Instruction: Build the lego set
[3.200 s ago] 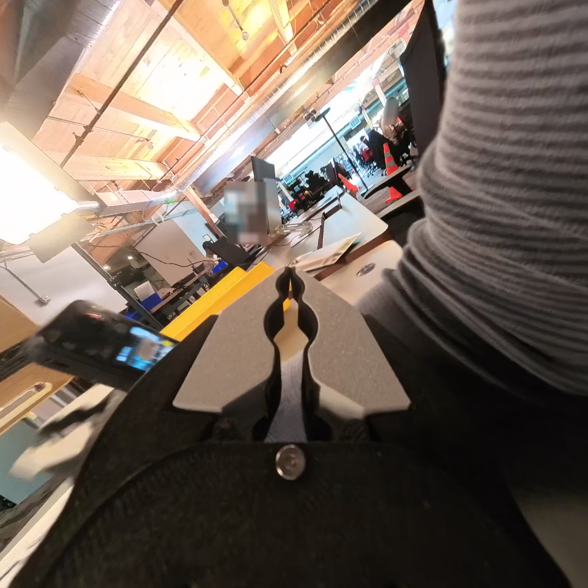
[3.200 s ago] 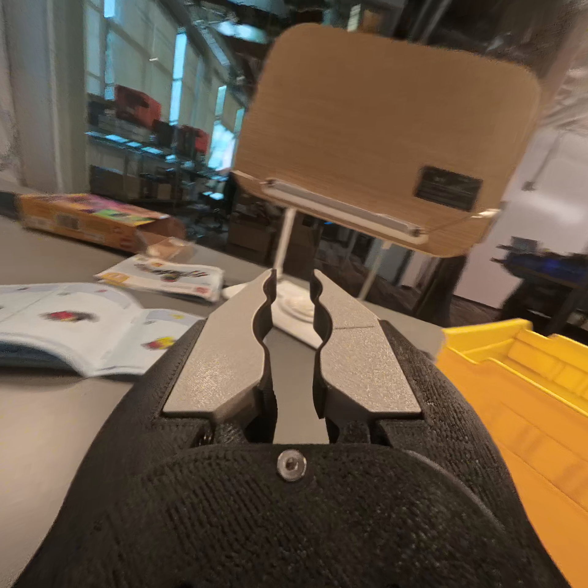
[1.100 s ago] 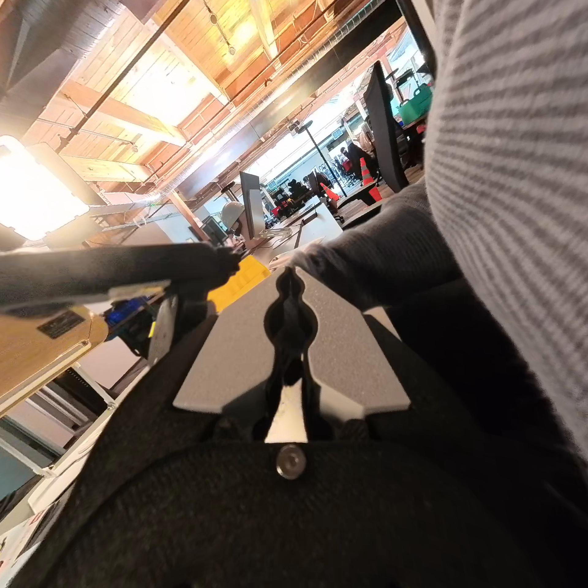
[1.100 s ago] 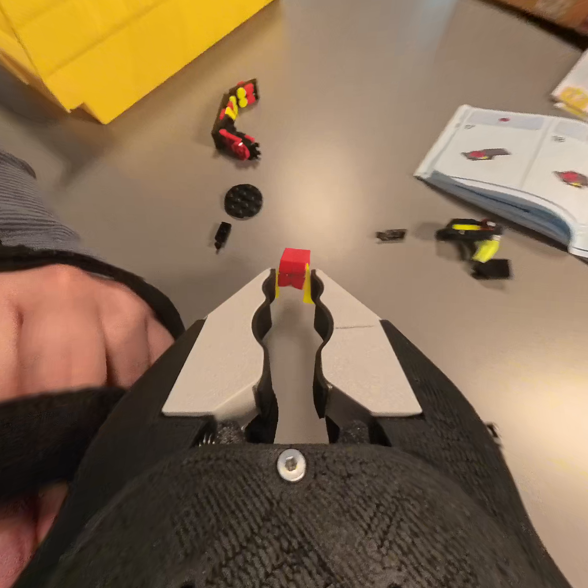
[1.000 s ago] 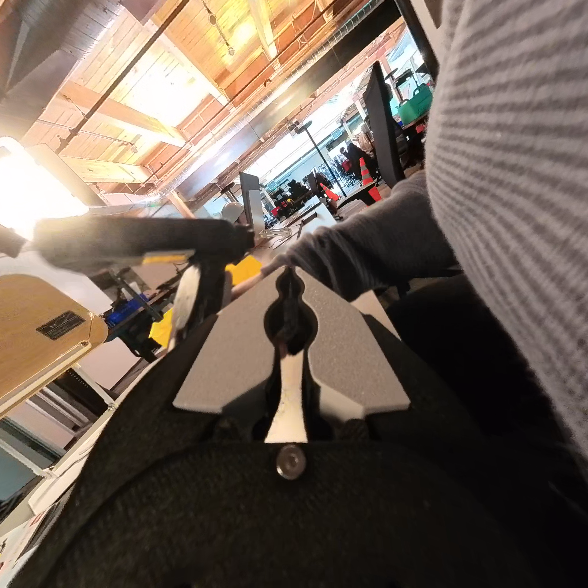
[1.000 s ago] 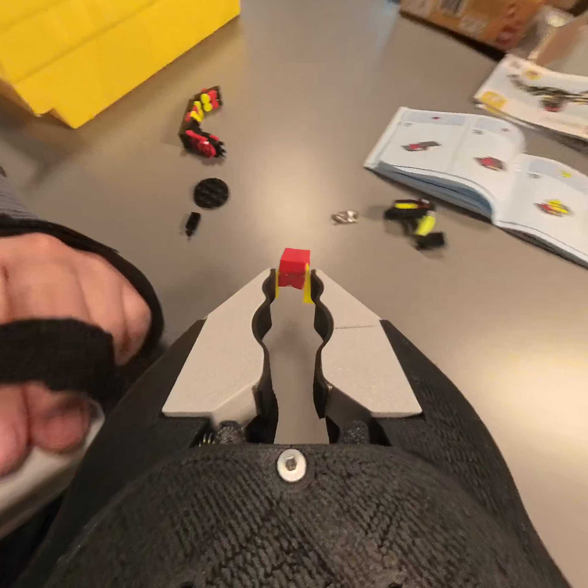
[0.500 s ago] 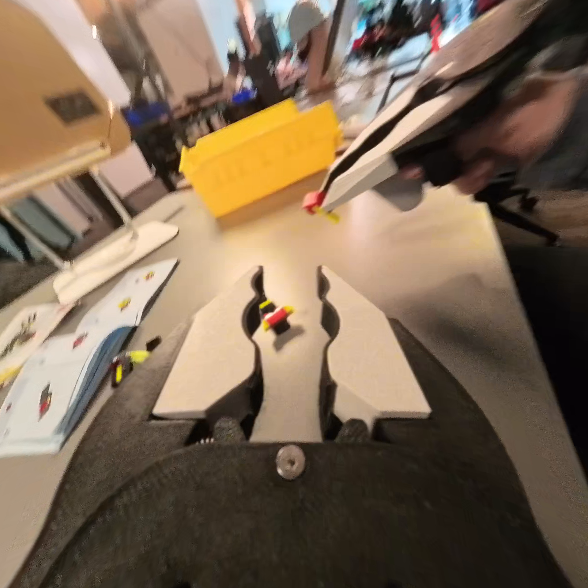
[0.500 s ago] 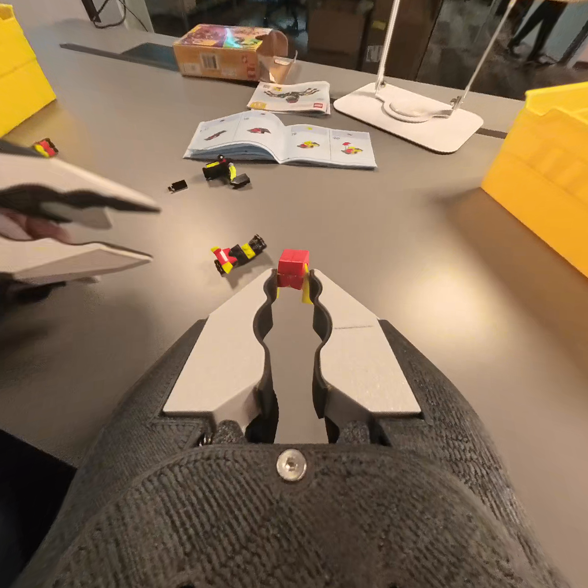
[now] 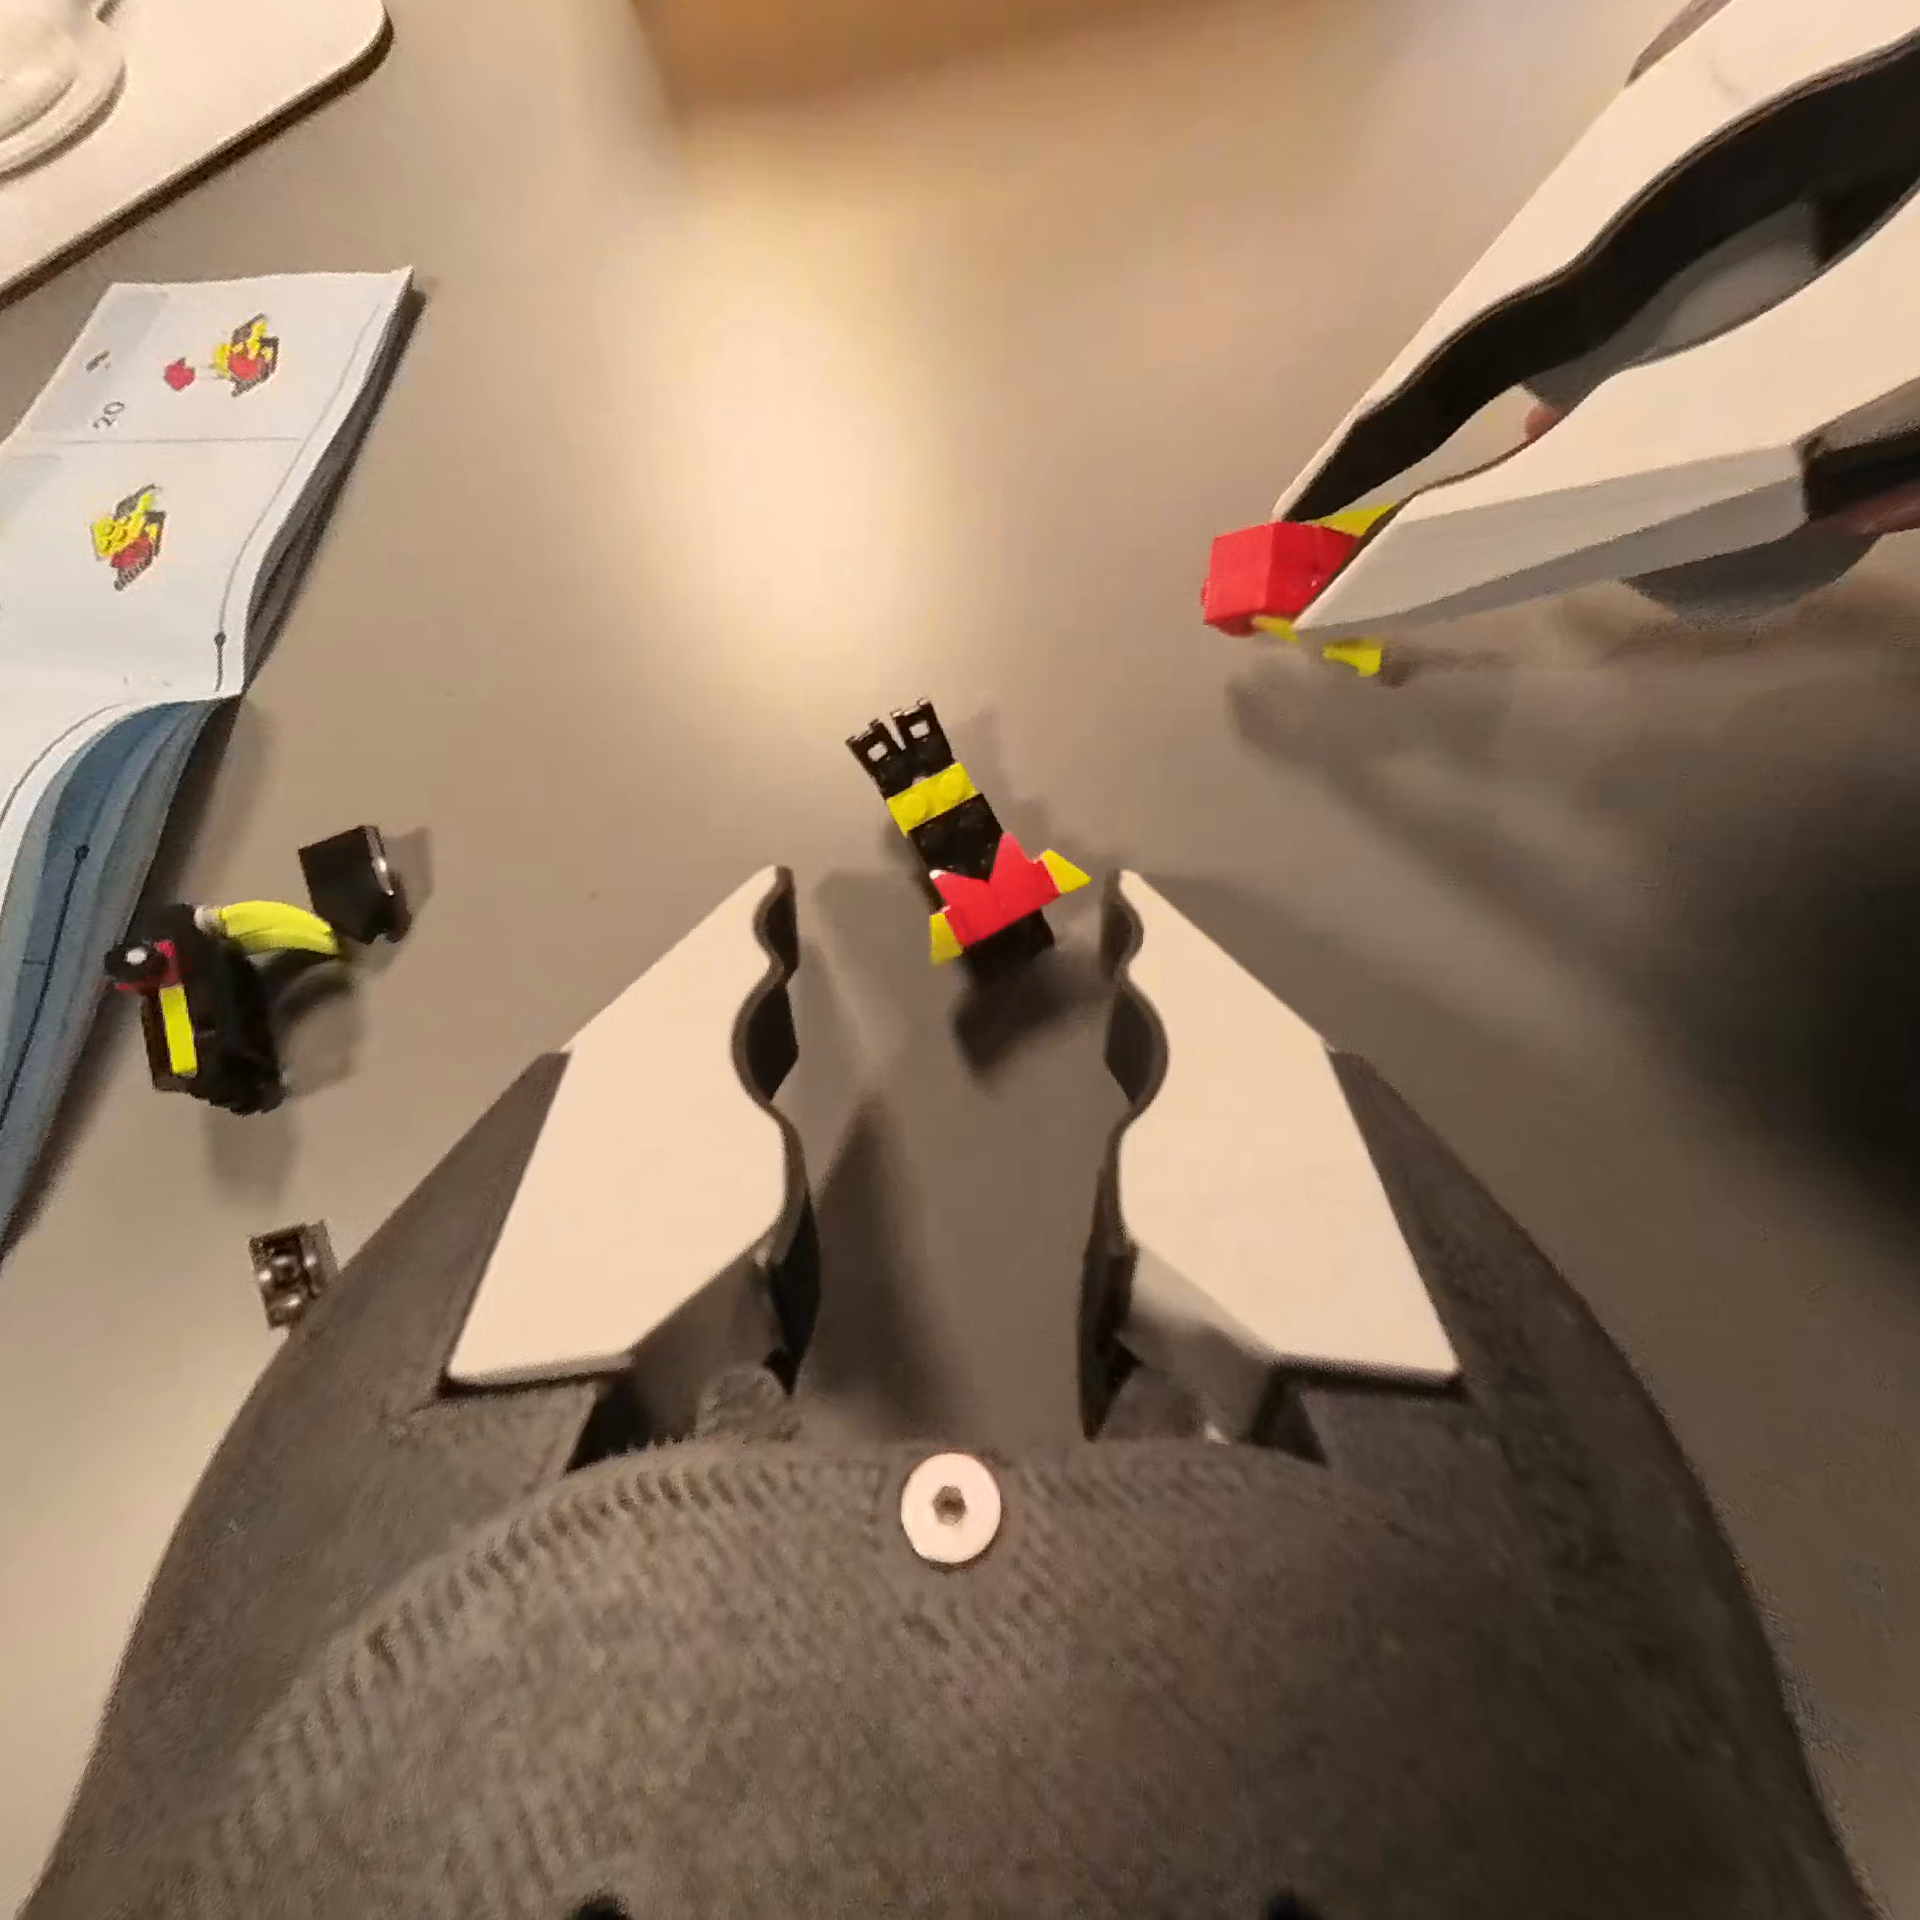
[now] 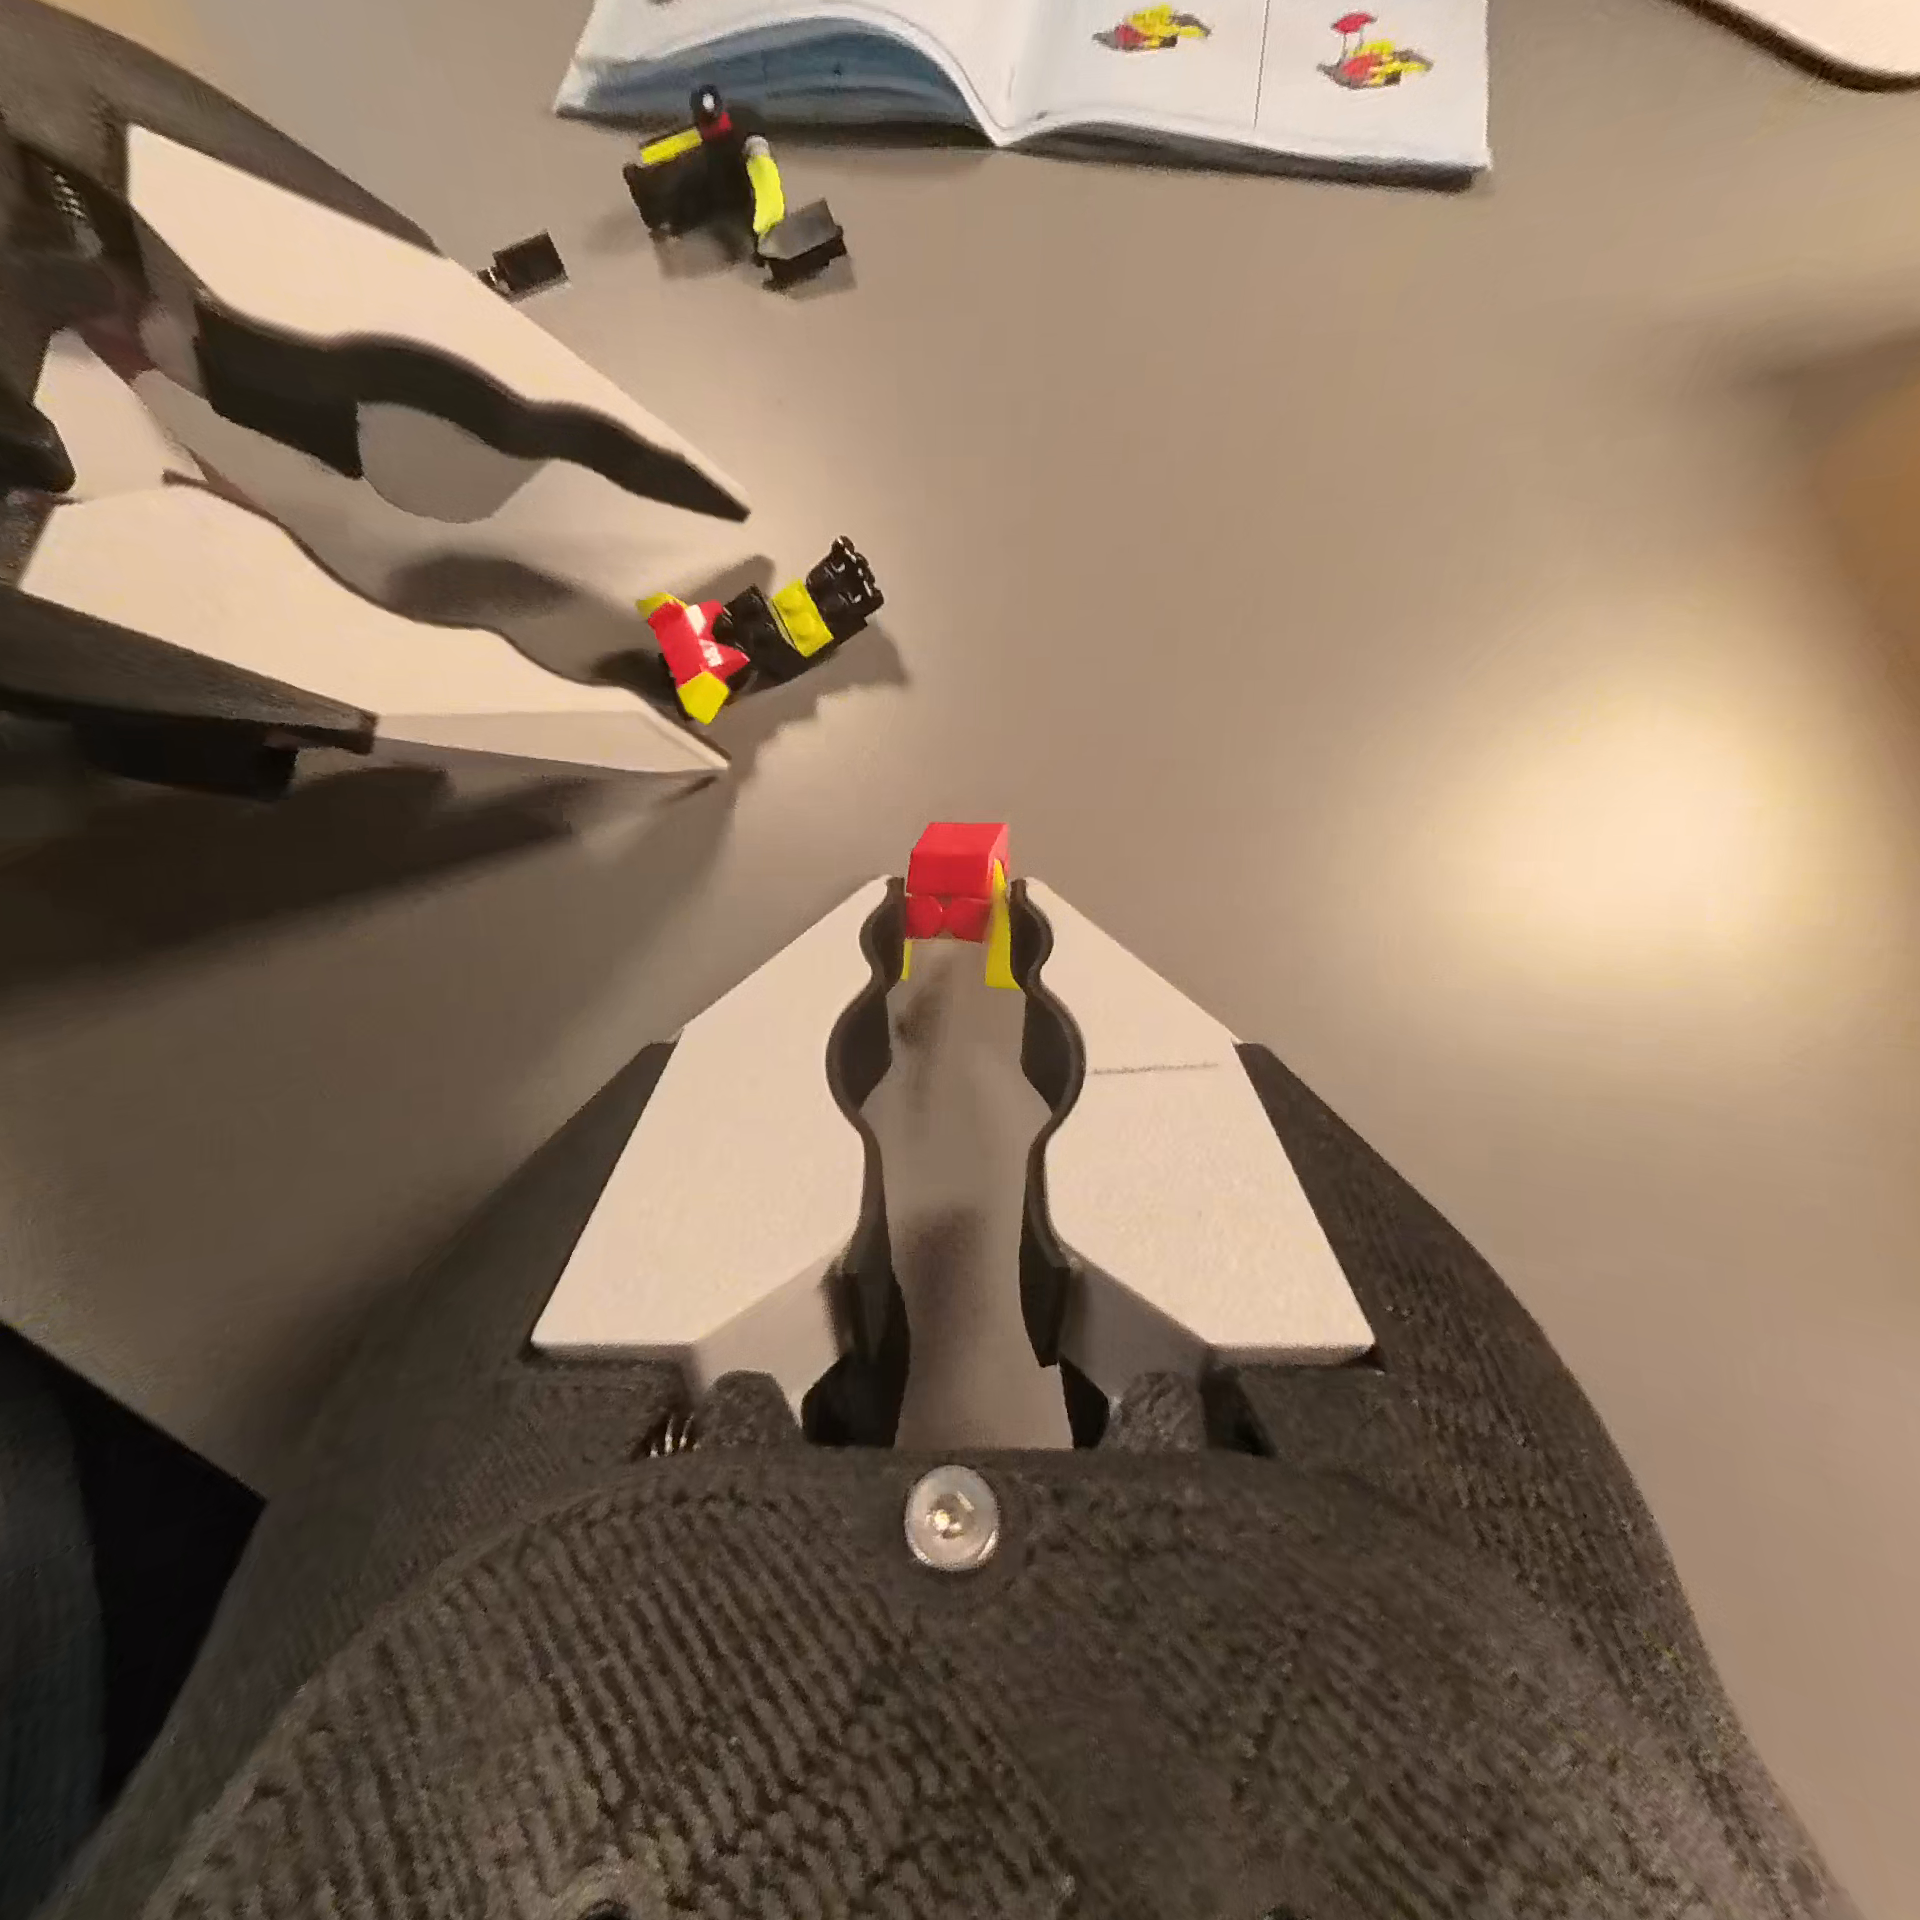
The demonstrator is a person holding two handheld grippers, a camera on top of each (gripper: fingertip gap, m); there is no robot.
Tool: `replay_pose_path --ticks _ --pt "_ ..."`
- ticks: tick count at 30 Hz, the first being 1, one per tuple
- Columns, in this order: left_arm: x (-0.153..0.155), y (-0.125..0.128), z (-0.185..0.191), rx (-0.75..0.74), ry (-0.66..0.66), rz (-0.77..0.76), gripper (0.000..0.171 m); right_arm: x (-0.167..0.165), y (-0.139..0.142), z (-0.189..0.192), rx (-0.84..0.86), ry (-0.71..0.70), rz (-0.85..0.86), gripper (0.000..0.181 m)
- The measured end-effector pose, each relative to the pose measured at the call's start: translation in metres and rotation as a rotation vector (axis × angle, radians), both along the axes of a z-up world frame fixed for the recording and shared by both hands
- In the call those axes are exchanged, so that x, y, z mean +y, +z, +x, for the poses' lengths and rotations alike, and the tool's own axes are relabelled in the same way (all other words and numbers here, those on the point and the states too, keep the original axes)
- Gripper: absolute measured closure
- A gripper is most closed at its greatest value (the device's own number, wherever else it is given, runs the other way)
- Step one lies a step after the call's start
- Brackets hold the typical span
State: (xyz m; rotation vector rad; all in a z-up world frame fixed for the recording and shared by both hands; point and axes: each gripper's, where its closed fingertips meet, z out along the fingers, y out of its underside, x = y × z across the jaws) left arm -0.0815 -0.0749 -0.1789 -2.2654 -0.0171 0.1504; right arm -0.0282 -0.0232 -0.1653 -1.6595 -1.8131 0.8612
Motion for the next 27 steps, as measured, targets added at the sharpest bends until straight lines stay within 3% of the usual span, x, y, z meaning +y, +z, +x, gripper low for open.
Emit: replay_pose_path --ticks 6,10,13,16,20,23,27 --pt "0.001 -0.002 0.009 -0.036 -0.065 -0.007 0.141 0.0 -0.005 -0.002 -0.028 0.008 -0.005 0.162" --pt "-0.001 -0.002 0.009 -0.05 -0.077 -0.009 0.143 0.0 0.0 -0.006 0.003 0.004 0.001 0.149" --pt "-0.006 -0.002 0.009 -0.055 -0.107 -0.01 0.143 -0.011 0.023 -0.011 0.141 0.079 0.062 0.137" --pt "-0.013 0.003 0.017 -0.128 -0.191 0.013 0.143 -0.033 0.038 -0.013 0.271 0.245 0.265 0.132" --pt "-0.025 0.015 0.037 -0.255 -0.382 0.058 0.143 -0.063 0.02 -0.01 0.263 0.541 0.685 0.134" --pt "-0.034 0.015 0.05 -0.287 -0.486 0.044 0.143 -0.072 0.012 -0.014 0.299 0.68 1.031 0.135" --pt "-0.039 0.015 0.061 -0.312 -0.556 0.031 0.143 -0.083 0.007 -0.016 0.347 0.785 1.2 0.144"
